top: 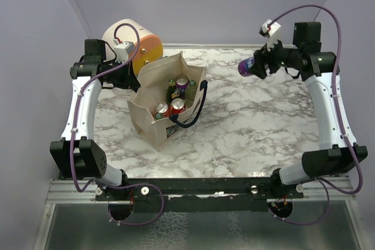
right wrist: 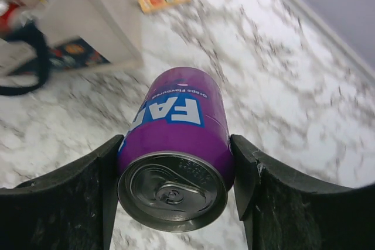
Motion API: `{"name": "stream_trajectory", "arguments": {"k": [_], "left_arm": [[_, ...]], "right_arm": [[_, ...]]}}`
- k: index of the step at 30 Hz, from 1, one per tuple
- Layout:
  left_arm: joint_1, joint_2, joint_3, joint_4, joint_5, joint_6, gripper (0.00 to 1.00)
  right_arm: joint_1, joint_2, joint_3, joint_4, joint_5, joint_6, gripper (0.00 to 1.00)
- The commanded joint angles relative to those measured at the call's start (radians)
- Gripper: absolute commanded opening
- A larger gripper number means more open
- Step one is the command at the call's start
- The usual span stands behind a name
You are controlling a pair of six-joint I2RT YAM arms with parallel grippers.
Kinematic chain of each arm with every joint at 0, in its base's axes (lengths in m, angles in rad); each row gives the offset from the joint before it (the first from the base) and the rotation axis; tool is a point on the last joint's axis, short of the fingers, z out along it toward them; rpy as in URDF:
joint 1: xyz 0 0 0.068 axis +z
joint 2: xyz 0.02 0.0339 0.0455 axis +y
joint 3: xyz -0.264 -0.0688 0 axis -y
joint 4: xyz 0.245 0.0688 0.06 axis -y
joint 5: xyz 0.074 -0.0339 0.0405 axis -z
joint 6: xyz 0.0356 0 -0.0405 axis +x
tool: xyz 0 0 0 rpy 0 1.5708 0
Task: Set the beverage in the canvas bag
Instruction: Pick up the drink from the center of the board, then place the drink in the canvas bag.
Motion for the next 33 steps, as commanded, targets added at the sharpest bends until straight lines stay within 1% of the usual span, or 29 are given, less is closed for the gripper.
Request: {"name": "stream_trajectory", "arguments": {"k": [1,5,11,17,19,22,26,33], "left_arm": [[-0.003,-0.013,0.001,0.046,0.025,0.009,0.00],[-0.004,-0.018,-0.012,0.043,0.017,0.010,0.00],[-0.005,-0.028,-0.019,0.044,0.020,-0.016,0.00],[-0.006,-0.029,-0.016,0.049,0.032,-0.034,0.00],[-0.005,-0.029,-0.018,0.052,0.033,-0.038,0.00],[-0.005,-0.032,-0.023,0.054,0.039,-0.046,0.00],[-0.006,-0.030,-0.027,0.056,0.041,-0.055,0.00],[-0.005,-0.038,-0.034,0.056,0.037,-0.056,0.00]], "right_arm": [[0.161,0.056,0.217,0.058,-0.104,0.112,0.14],[0.304,0.133,0.357,0.061,-0.101,0.144,0.13],[0.544,0.268,0.494,0.092,-0.098,0.151,0.09],[0.689,0.444,0.635,0.101,-0.144,0.124,0.06],[0.726,0.482,0.646,0.111,-0.154,0.103,0.05],[0.768,0.515,0.612,0.147,-0.161,0.073,0.04],[0.801,0.550,0.565,0.185,-0.171,0.055,0.02],[0.853,0.635,0.556,0.196,-0.178,0.024,0.01]]}}
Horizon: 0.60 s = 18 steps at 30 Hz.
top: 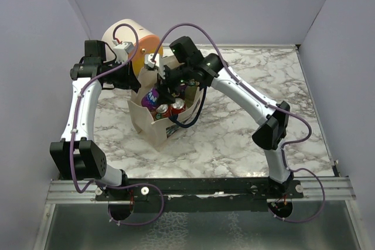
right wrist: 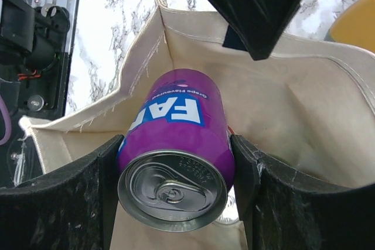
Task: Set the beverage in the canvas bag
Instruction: Place the drink in the canvas bag.
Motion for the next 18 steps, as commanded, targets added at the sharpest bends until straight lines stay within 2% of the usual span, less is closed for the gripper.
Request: {"name": "stream_trajectory", "arguments": {"k": [1,12,18], "left_arm": [[-0.004,-0.030,-0.017,0.035,0.029,-0.009,0.00],[-0.003,-0.025,-0.018,0.049,0.050,-0.034,0.00],[-0.003,-0.017,-0.020,0.061,0.068,-0.056,0.00]], "right_arm": [[0.040,0.046,0.013,0.106,-0.056,-0.037,0.01],[0.094,0.113,0.010,0.069,-0.035,-0.075,0.01],[0.122,0.115,-0.056,0.117,-0.016,-0.070,0.03]]}}
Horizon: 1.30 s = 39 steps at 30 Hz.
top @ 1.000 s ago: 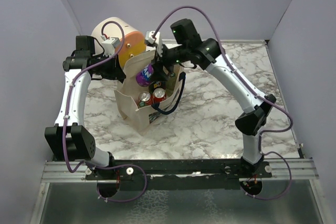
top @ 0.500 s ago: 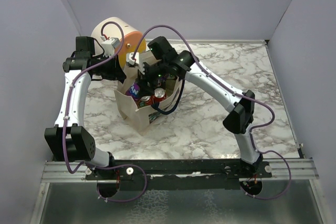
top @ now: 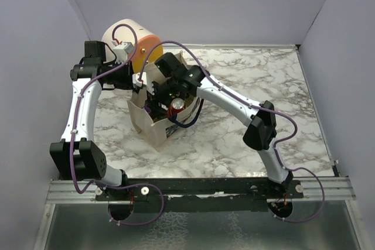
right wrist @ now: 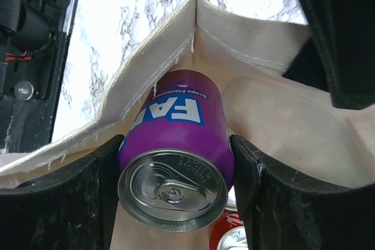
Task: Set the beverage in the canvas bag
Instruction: Place the drink in the canvas bag.
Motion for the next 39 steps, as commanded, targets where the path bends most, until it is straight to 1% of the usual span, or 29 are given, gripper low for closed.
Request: {"name": "stream_trajectory", "arguments": {"k": [1,9,15,21,39], "left_arm": [[-0.003,-0.007,-0.005,0.054,0.055,-0.029,0.00],[-0.001,0.003,0.001,0.064,0.065,-0.040,0.00],[-0.001,0.008,0.008,0.065,0.058,-0.034,0.00],[-0.001,0.006,0.008,0.064,0.055,-0.017,0.00],[-0.003,0.013,0.006,0.061,0.070,0.035,0.00]], "right_arm": [[0.043,-0.001,-0.042,0.083,-0.013,-0.012,0.04],[0.081,0.030,-0.043,0.067,0.045,-0.053,0.09],[0.103,0.049,-0.052,0.032,0.079,-0.087,0.11],[0.126,0.096,-0.009,-0.012,0.122,-0.098,0.14],[0.146,0.150,-0.028,0.043,0.189,-0.093,0.29]]}}
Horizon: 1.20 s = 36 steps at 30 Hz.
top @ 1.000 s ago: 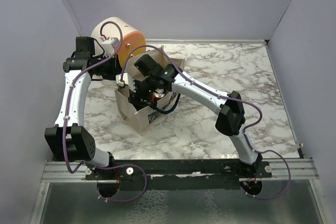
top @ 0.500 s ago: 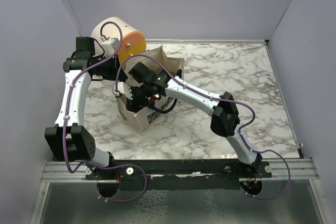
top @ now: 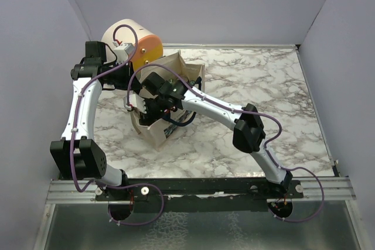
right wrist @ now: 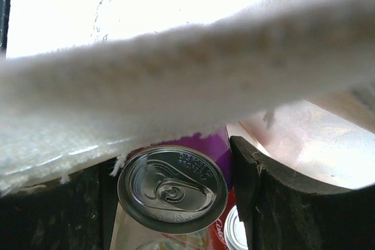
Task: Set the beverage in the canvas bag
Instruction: Place the drink in the canvas bag.
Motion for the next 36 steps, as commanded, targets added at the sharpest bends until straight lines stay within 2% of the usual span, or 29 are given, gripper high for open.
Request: {"name": "stream_trajectory", "arguments": {"k": [1,6,14,21,25,36], "left_arm": [[-0.003,0.003,0.008,0.070,0.056,0.026,0.00],[-0.003,0.000,0.010,0.070,0.066,0.032,0.00],[-0.004,-0.001,0.016,0.070,0.071,0.038,0.00],[-0.004,-0.010,0.014,0.069,0.078,0.046,0.00],[-0.003,-0.015,0.012,0.067,0.089,0.051,0.00],[-0.003,-0.026,0.008,0.063,0.083,0.061,0.00]], "right_arm": [[0.048,0.038,0.006,0.053,-0.001,0.010,0.30],[0.048,0.051,-0.010,0.082,0.016,0.022,0.34],[0.048,0.060,-0.033,0.101,0.009,0.038,0.45],[0.047,0.065,-0.076,0.134,-0.006,0.056,0.50],[0.047,0.058,-0.112,0.157,-0.019,0.060,0.63],[0.046,0.048,-0.132,0.184,-0.009,0.056,0.71]]}}
